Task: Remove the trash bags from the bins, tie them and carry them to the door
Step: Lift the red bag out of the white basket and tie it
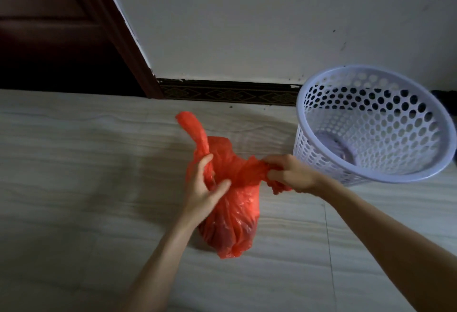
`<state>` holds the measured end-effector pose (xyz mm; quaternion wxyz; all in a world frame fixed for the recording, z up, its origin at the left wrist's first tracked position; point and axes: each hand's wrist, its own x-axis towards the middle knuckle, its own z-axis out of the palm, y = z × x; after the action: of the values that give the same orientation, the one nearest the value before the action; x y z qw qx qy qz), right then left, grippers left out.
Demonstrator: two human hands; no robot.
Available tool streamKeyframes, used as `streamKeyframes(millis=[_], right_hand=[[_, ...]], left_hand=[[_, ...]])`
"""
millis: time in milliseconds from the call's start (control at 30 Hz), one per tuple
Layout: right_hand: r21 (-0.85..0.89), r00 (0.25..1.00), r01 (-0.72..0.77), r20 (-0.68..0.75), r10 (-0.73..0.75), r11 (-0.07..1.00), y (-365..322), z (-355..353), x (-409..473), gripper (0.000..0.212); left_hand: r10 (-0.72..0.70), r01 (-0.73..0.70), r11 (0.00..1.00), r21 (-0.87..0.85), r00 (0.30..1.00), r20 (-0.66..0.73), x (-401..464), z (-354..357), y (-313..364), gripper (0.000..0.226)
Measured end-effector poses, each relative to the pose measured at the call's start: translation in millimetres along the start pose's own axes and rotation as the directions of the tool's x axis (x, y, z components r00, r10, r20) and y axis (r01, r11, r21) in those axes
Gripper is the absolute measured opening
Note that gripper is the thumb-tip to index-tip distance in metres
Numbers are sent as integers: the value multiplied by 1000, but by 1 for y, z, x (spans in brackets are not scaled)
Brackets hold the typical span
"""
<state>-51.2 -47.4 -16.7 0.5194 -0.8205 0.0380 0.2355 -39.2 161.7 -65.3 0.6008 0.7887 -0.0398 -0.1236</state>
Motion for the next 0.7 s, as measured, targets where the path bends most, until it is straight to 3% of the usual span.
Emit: streamKeyframes(millis=[67, 133, 200, 267, 300, 367, 433, 467, 567, 633, 700], right_hand=[[166, 994, 62, -96, -47, 984, -7, -7, 0, 22], [352, 982, 136, -174, -78, 926, -11, -11, 0, 17], [525, 980, 168, -182, -83, 834, -18, -13, 0, 12], [674, 987, 150, -139, -76, 724, -21, -12, 2, 12], [694, 988, 139, -142, -55, 707, -22, -10, 3, 18], [548, 972, 156, -235, -28, 822, -13, -3, 10, 28], [202, 945, 182, -308, -114, 962, 0, 8, 15, 49], [31, 941, 202, -282, -186, 979, 8, 16, 18, 59], [-283, 971, 189, -91, -223, 940, 18, 35, 20, 70], [-506, 990, 126, 13, -139, 853, 18, 40, 19, 65], [-669, 996, 78, 24, -84, 739, 18, 39, 16, 52]], left_hand=[[-2, -46, 919, 391, 993, 122, 1, 12, -8, 92], [20, -109, 654, 748, 992, 128, -1, 21, -11, 90], [73, -180, 535, 826, 983, 167, -8, 29, -6, 67], [162, -238, 507, 828, 970, 179, -8, 29, -12, 46], [129, -240, 528, 815, 971, 202, -10, 28, -12, 45], [106, -201, 648, 735, 979, 175, -10, 21, -10, 42], [50, -168, 779, 604, 977, 207, -11, 11, -12, 43], [28, -162, 824, 543, 969, 247, -12, 7, -13, 50], [18, -156, 882, 445, 954, 298, -15, 0, -11, 67], [17, -161, 899, 406, 942, 334, -17, -3, -11, 66], [-7, -132, 911, 392, 943, 334, -19, -7, -9, 66]])
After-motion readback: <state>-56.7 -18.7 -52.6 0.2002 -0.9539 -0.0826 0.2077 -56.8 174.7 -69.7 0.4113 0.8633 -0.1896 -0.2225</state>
